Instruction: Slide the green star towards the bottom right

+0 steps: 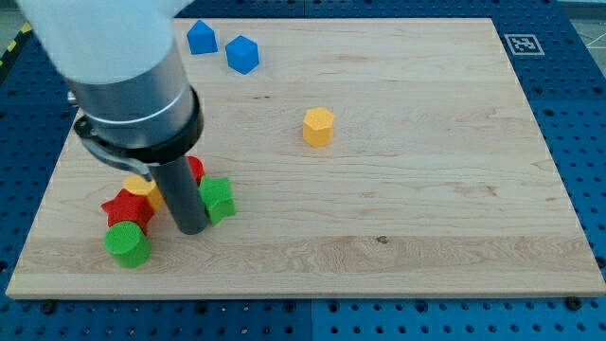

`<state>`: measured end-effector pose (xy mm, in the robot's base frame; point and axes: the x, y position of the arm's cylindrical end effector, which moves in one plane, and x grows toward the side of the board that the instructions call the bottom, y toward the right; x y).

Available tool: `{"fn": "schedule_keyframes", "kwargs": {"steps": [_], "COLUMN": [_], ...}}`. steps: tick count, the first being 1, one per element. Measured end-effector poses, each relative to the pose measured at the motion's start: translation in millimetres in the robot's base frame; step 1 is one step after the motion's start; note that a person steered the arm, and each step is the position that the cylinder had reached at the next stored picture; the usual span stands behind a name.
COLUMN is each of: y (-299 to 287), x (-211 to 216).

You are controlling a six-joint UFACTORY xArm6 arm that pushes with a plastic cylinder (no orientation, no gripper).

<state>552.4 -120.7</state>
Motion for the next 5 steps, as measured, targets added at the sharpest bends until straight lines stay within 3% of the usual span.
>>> {"fn": "schedule_keyframes", "kwargs": {"steps": [2, 3, 5], "y": [-51, -36, 98], "x": [-6, -20, -5]}}
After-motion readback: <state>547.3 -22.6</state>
